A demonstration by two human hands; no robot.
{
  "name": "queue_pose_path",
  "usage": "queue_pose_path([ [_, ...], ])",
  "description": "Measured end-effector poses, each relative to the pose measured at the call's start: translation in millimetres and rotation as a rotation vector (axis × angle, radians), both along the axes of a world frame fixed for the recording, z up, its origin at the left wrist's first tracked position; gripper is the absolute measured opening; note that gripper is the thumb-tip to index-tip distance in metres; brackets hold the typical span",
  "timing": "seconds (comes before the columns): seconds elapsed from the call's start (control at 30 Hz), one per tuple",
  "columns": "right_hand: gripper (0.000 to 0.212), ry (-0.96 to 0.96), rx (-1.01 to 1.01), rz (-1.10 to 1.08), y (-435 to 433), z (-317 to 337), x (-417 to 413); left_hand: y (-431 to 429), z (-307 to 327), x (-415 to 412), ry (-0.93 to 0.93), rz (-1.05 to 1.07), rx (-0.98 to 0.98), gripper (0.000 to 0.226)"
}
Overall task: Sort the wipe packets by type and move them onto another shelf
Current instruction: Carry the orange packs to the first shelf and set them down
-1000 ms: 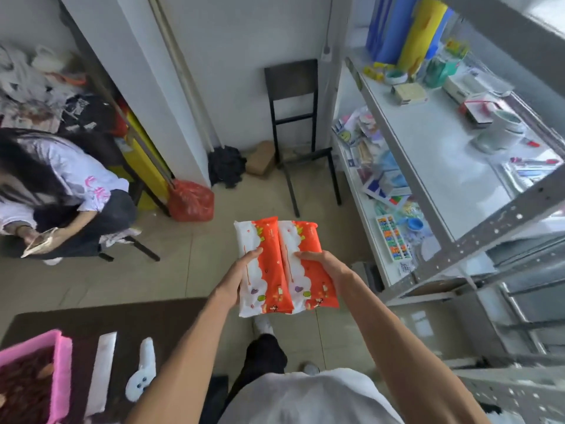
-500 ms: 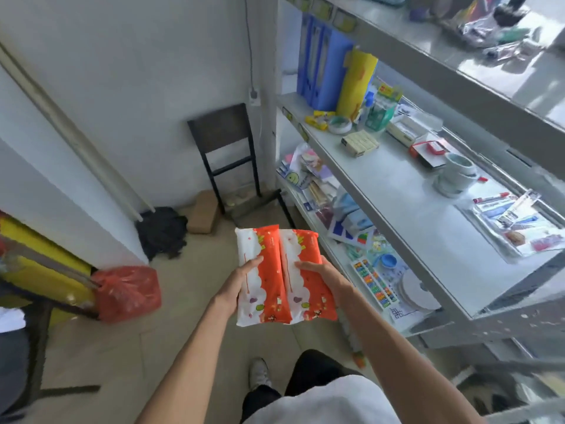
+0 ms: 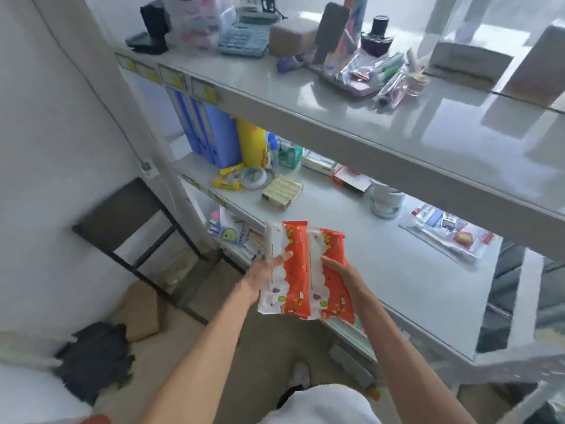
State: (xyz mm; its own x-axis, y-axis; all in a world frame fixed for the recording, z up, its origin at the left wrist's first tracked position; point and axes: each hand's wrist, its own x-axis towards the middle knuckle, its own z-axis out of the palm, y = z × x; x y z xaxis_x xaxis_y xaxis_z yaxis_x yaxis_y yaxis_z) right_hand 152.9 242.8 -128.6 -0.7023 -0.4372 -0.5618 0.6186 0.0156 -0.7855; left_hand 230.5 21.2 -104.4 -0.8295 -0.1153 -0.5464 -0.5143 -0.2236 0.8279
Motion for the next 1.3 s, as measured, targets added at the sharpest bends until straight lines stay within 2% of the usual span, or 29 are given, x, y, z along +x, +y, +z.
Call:
queue_pose_path([
  [0.1, 0.047, 0.02, 0.017, -0.137, -2, 3, -35, -10, -16, -69, -0.033, -0.08, -0.061, 0.082],
  [0.17, 0.046, 0.034, 0.038, -0.221, -3, 2, -53, -10, -19, -106, -0.06, -0.137, -0.081, 0.086],
  [0.23, 0.05, 0.056, 0.061, -0.278, -3, -3, -69, -6, -14, -133, -0.082, -0.18, -0.116, 0.079],
  [0.33, 0.061, 0.085, 0.208, -0.38, -3, -11, -92, 0, -12, -169, -0.089, -0.248, -0.116, 0.066],
  [0.43, 0.063, 0.098, 0.322, -0.436, -6, -24, -107, 1, -17, -199, -0.099, -0.309, -0.152, 0.058],
  [0.5, 0.06, 0.165, 0.501, -0.446, -13, -29, -111, 0, -22, -214, -0.093, -0.328, -0.177, 0.061],
  [0.53, 0.059, 0.208, 0.653, -0.437, -17, -31, -113, -1, -25, -219, -0.08, -0.323, -0.19, 0.061],
  [0.6, 0.069, 0.264, 1.001, -0.374, -23, -34, -116, -6, -30, -227, -0.037, -0.312, -0.211, 0.054],
  [0.63, 0.075, 0.262, 1.091, -0.342, -27, -35, -116, -9, -32, -229, -0.018, -0.324, -0.21, 0.052],
  [0.73, 0.082, 0.243, 1.089, -0.29, -33, -35, -116, -18, -37, -238, -0.02, -0.423, -0.138, 0.051],
  [0.9, 0.079, 0.217, 1.076, -0.271, -35, -26, -118, -32, -37, -252, -0.037, -0.636, -0.084, 0.055],
  [1.0, 0.074, 0.211, 1.051, -0.295, -33, -25, -112, -32, -32, -261, -0.041, -0.67, -0.166, 0.054],
  [1.07, 0.07, 0.206, 1.04, -0.334, -33, -23, -106, -28, -23, -268, -0.038, -0.637, -0.401, 0.078],
  [1.1, 0.067, 0.204, 1.035, -0.368, -33, -22, -102, -24, -15, -268, -0.013, -0.605, -0.617, 0.088],
  [1.13, 0.063, 0.204, 1.028, -0.415, -31, -22, -98, -17, -7, -264, 0.073, -0.547, -0.825, 0.088],
  [1.17, 0.058, 0.204, 1.017, -0.467, -29, -21, -91, -8, 3, -256, 0.237, -0.491, -0.971, 0.078],
  [1.23, 0.046, 0.205, 0.998, -0.584, -22, -20, -73, 18, 21, -233, 0.609, -0.544, -0.983, 0.047],
  [1.3, 0.033, 0.187, 0.983, -0.703, -11, -20, -47, 49, 27, -206, 0.806, -0.822, -0.83, 0.02],
])
